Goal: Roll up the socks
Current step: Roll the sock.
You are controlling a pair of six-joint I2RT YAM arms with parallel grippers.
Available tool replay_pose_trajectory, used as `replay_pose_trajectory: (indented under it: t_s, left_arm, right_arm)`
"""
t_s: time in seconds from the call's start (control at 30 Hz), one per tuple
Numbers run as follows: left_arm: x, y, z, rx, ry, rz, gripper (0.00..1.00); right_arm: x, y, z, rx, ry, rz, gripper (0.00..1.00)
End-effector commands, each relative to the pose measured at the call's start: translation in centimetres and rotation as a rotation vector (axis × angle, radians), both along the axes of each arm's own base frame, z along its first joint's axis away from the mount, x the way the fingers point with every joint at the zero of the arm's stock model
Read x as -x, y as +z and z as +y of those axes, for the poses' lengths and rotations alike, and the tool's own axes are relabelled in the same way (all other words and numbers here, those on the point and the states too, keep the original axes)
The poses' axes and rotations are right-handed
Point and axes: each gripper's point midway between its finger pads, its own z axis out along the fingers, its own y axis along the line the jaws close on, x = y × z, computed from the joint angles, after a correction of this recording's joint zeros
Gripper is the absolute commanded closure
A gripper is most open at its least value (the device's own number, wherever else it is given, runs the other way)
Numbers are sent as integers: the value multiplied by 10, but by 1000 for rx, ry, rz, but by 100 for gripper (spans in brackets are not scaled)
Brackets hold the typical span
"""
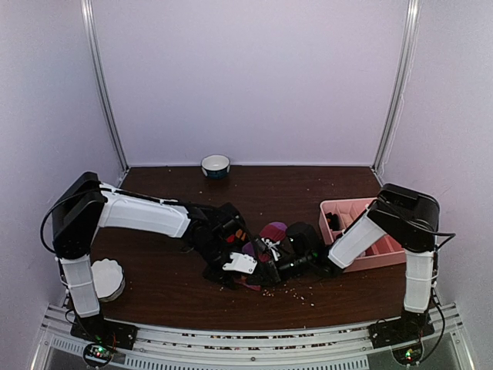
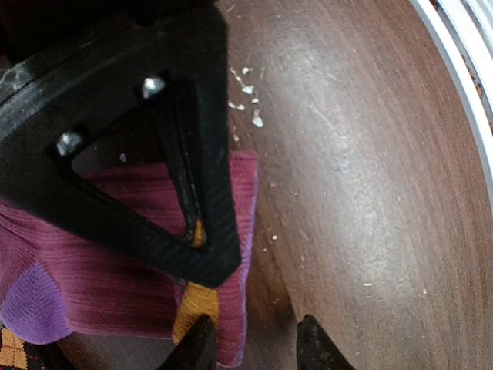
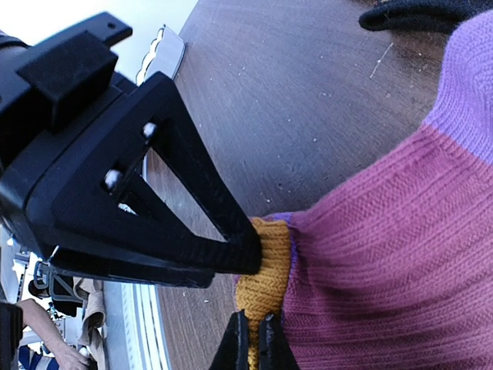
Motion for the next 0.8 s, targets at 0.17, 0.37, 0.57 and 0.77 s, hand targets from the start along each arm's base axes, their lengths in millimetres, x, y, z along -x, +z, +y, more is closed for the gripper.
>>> replay_pose_trajectory:
  t_s: [0.17, 0.37, 0.57, 0.77]
  left_arm:
    - [-14, -5, -9, -13, 11, -54, 64]
    - [-15, -11, -6, -36, 11, -64, 63]
    - [-15, -24, -2, -91, 12, -49, 81]
    - [-19, -27, 1, -117, 37, -52, 88]
  right_arm:
    - [35, -108, -83, 426, -61, 201, 100]
    - [35, -109, -83, 430, -57, 198, 100]
    - [27, -96, -76, 376, -72, 156, 92]
    - [14, -69, -67, 309, -91, 60, 75]
